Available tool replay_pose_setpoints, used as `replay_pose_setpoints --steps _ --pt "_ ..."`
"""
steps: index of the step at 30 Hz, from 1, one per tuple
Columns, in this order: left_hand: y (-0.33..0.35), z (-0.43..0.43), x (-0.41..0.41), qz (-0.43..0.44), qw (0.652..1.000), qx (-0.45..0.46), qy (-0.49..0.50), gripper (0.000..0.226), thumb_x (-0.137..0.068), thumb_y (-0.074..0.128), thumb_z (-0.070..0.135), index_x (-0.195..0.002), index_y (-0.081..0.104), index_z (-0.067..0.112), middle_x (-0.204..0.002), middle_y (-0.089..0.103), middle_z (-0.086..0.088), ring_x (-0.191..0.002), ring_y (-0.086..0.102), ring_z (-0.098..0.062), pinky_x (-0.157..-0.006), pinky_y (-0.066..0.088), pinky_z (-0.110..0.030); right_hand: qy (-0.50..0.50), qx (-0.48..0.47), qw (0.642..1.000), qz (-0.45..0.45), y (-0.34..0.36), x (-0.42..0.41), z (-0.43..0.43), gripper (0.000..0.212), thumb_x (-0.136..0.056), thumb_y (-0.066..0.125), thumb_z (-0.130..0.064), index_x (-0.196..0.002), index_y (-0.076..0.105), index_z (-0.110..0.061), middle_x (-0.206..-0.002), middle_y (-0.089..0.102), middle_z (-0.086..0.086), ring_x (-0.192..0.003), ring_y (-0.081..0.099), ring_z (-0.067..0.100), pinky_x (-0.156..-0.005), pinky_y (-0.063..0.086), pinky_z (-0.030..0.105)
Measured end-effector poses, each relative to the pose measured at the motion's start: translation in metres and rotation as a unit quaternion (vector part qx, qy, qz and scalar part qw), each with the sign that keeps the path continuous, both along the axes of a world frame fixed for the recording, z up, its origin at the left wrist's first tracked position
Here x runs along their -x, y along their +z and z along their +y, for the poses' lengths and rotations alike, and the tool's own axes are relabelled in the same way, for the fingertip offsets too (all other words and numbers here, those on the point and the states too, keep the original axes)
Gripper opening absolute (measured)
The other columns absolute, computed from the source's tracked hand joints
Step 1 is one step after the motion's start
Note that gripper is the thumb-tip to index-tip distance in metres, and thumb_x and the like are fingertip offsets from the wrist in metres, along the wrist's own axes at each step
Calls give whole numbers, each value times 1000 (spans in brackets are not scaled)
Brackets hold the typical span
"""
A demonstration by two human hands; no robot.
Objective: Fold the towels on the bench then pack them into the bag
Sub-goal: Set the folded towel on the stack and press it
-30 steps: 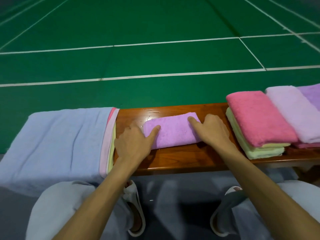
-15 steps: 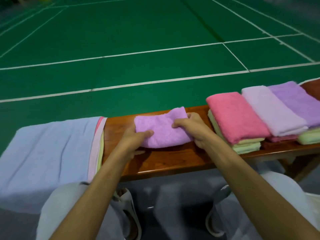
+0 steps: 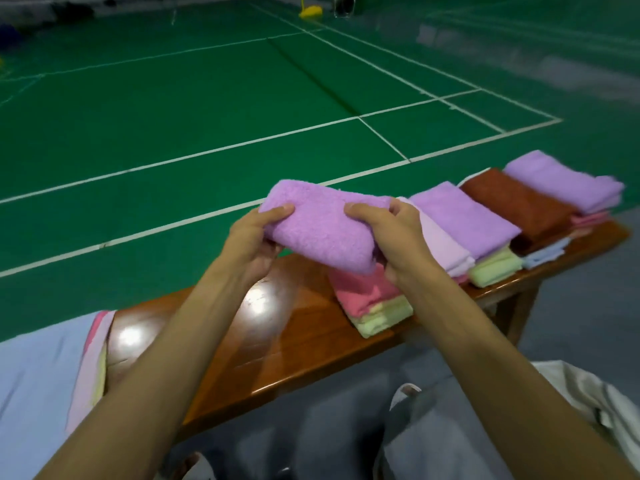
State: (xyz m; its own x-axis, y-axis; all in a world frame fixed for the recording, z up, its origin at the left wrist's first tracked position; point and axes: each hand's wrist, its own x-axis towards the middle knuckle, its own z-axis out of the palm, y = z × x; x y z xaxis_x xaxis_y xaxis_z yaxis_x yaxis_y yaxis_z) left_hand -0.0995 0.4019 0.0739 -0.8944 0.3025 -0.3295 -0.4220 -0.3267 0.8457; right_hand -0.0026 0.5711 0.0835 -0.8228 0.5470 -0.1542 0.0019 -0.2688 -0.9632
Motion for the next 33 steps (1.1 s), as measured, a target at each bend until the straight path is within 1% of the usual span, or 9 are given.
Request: replay_pose_setpoints --steps 5,10,15,20,22,25,28,31,33 --pt "8 125 20 8 997 4 -77 50 -89 65 -4 -139 56 -4 -110 70 -13 -86 69 -20 -67 61 -27 -104 9 994 18 0 -15 86 35 -67 82 -5 -78 51 -15 -77 51 9 -71 52 17 -61 44 28" --pt "-6 228 42 -19 993 24 -110 65 -85 69 -7 -146 50 8 -140 61 -11 -113 66 -25 -71 61 -33 -158 10 987 -21 -12 -29 163 30 -77 75 2 -87 53 -14 -79 57 8 -56 54 13 -46 41 19" --pt "-25 291 48 -27 990 42 -134 36 -92 59 -7 -120 64 15 -122 68 -9 -110 65 -27 -91 58 -45 -188 -73 978 -45 -33 -28 217 55 -73 74 0 -124 64 -20 -115 67 4 -97 66 18 -85 57 35" --pt "-52 318 42 93 975 183 -84 29 -85 73 0 -109 70 16 -112 70 -11 -103 66 -28 -84 58 -39 -178 -221 953 -107 -56 -36 229 14 -78 78 -18 -90 76 -26 -89 74 -8 -93 69 21 -88 57 38" --pt "-54 319 37 200 940 267 -77 29 -85 76 12 -112 67 20 -109 67 -3 -101 64 -23 -87 58 -34 -178 -360 906 -136 -61 -41 232 20 -77 76 -32 -93 79 -21 -89 77 -1 -89 69 26 -85 56 40" --pt "-48 309 34 395 823 395 -100 47 -86 76 24 -131 62 19 -134 58 -5 -124 55 -22 -105 40 -24 -172 -500 837 -142 -53 -43 239 30 -77 71 -41 -82 77 -12 -73 72 7 -72 65 30 -72 54 44" --pt "-34 301 23 540 679 485 -113 61 -93 67 36 -149 49 19 -157 40 -13 -147 35 -31 -120 28 -37 -100 -505 846 -137 -44 -39 245 21 -84 69 -30 -81 78 -12 -73 72 5 -70 66 25 -71 56 43" --pt "-34 300 15 605 572 517 -198 62 -101 48 51 -157 40 26 -166 31 -9 -156 18 -33 -125 17 -53 -29 -489 860 -143 -42 -38 249 16 -89 66 -25 -94 77 -15 -84 73 1 -77 66 23 -74 58 44" --pt "-49 300 9 595 530 538 -274 62 -105 34 56 -160 31 30 -170 22 -7 -158 11 -32 -126 13 -54 -25 -630 757 -173 -50 -37 252 33 -91 59 -31 -119 71 -19 -107 71 8 -94 64 29 -80 57 44"
